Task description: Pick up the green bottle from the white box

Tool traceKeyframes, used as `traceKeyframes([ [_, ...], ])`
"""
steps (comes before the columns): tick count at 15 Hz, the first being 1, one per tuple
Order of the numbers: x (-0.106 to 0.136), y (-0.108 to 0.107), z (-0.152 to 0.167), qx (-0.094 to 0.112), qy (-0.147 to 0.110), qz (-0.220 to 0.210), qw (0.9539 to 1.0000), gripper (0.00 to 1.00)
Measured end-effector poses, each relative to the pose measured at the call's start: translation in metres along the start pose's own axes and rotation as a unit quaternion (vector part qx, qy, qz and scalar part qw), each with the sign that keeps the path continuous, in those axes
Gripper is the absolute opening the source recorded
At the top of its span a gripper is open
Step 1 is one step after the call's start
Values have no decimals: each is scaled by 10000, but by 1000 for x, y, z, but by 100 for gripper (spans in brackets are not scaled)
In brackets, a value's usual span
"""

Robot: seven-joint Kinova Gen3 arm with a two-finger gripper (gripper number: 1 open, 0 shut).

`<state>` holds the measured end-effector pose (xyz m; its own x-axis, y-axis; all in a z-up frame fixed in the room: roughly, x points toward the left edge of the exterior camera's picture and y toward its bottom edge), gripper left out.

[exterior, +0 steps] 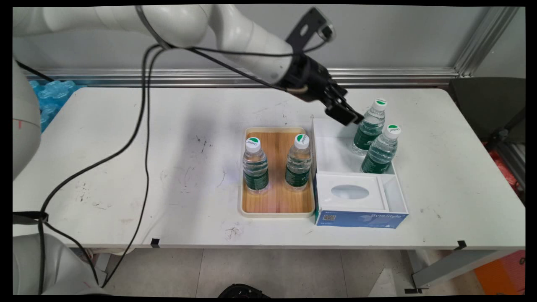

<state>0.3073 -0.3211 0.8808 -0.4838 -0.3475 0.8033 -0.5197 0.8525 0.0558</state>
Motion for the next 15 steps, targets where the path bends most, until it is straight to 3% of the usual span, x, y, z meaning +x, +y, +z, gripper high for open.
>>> traceKeyframes([
  [15,-24,9,109,-125,289,103,9995,100],
])
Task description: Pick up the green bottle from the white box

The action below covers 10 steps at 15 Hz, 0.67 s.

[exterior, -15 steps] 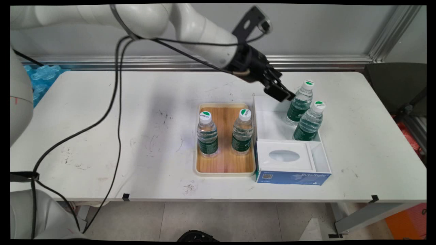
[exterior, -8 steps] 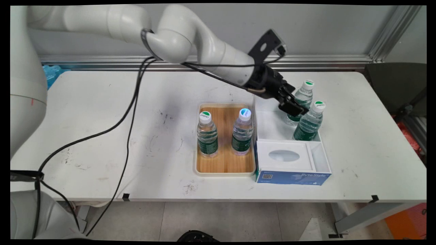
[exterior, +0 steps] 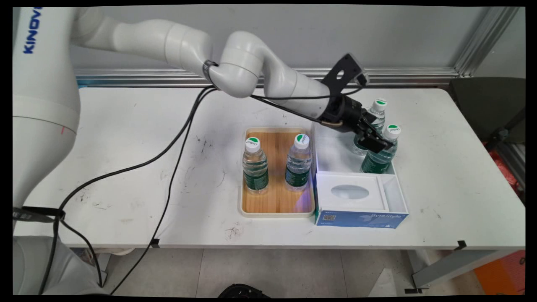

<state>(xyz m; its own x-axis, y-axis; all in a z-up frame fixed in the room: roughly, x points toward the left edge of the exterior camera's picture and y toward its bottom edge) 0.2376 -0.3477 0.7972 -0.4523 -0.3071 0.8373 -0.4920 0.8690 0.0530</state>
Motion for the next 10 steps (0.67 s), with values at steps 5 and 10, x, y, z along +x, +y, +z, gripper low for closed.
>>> traceKeyframes([
  [5,-6,2,19,-32,53,18,10000,100],
  [10,-12,3,32,-50,68,37,10000,100],
])
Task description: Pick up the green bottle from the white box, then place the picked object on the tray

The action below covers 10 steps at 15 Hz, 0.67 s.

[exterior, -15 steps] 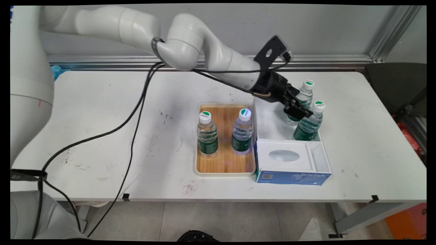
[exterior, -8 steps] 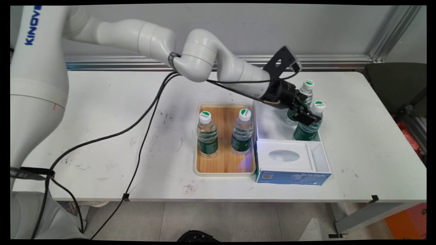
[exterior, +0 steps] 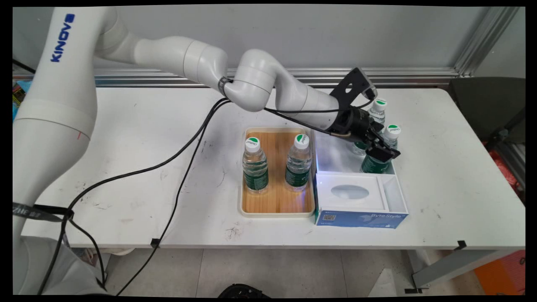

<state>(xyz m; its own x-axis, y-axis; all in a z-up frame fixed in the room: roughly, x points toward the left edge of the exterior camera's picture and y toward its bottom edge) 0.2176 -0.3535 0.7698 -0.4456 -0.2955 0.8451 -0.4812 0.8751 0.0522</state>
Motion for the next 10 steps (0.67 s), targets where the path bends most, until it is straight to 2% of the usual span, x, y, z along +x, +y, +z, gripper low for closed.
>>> traceKeyframes([
  [5,-6,1,10,-12,21,5,10000,100],
  [6,-7,1,11,-13,32,-2,10000,0],
  [10,-9,2,14,-31,64,-31,10000,0],
])
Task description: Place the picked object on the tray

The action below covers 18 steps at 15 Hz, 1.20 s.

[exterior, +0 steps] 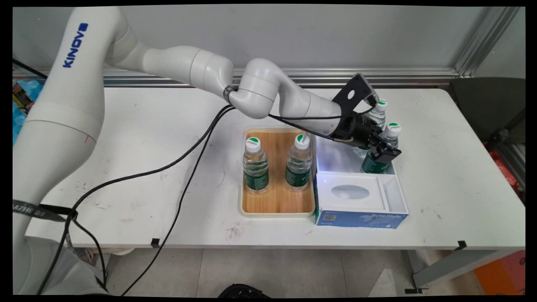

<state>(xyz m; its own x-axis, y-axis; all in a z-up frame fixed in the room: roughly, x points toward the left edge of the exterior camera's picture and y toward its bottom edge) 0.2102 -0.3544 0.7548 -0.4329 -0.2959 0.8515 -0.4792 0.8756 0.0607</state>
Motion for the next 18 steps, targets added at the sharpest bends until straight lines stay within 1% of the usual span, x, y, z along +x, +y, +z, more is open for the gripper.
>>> traceKeyframes([
  [7,-1,3,-3,-30,30,-25,10000,0],
  [11,7,0,-14,26,98,-4,9999,0],
  [15,20,-7,-32,127,138,61,9998,0],
  [18,35,-13,-57,236,128,100,9996,0],
])
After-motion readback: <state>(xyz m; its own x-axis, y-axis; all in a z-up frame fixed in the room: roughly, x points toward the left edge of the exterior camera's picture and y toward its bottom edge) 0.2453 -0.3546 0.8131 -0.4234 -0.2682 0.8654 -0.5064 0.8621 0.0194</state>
